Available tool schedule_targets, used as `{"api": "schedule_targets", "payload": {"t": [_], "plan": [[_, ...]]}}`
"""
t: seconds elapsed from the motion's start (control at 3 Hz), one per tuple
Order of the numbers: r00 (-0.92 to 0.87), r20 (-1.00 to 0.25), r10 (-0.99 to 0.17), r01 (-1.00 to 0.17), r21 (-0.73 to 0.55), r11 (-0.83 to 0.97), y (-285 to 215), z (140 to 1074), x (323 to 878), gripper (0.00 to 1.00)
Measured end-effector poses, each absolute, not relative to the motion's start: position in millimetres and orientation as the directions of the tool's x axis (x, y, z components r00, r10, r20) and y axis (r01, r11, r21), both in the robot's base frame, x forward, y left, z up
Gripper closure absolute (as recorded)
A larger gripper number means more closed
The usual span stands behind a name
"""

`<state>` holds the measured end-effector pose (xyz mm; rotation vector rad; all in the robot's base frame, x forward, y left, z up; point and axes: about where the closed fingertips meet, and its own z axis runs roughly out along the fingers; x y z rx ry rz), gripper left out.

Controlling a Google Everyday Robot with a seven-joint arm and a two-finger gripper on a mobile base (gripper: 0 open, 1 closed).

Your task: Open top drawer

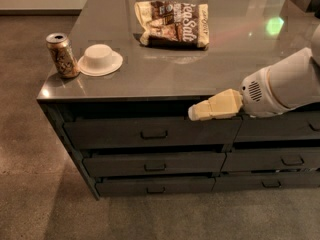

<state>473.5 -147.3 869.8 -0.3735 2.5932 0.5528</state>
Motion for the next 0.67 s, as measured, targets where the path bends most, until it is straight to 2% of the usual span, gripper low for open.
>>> {"api": "schedule_targets", "payload": {"t": [0.67], "plan": [[-0.830, -0.488, -0.271, -0.439, 0.270, 0.857, -112.6, 834.7, 499.3, 0.00]]}}
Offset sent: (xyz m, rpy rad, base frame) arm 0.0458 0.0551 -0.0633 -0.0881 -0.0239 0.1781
